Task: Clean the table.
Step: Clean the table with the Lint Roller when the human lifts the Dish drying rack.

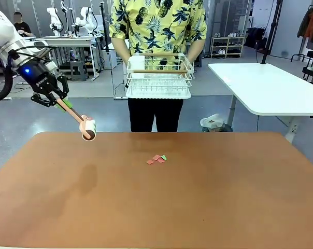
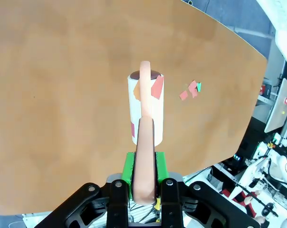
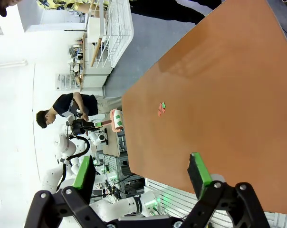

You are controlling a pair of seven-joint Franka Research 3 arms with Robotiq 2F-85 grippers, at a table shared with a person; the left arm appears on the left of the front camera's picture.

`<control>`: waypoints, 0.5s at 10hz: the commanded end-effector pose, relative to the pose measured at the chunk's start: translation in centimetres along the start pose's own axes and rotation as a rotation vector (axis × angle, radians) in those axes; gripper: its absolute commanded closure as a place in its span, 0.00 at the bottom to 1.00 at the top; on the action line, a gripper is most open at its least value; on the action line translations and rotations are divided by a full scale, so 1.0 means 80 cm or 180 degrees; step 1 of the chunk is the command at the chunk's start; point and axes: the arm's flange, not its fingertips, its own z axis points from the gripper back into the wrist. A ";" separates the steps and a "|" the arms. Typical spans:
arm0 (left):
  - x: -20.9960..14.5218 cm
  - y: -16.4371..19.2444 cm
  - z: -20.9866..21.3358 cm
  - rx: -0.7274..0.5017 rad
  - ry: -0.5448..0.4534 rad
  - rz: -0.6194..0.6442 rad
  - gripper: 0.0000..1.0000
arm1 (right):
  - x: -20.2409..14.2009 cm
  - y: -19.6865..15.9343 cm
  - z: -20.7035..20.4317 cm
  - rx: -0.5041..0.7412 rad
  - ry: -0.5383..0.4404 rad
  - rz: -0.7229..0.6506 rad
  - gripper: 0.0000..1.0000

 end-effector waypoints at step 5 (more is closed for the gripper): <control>-0.010 -0.020 -0.061 -0.0192 -0.0057 -0.1309 0.78 | -0.002 0.003 0.003 0.0028 0.0000 0.0028 0.00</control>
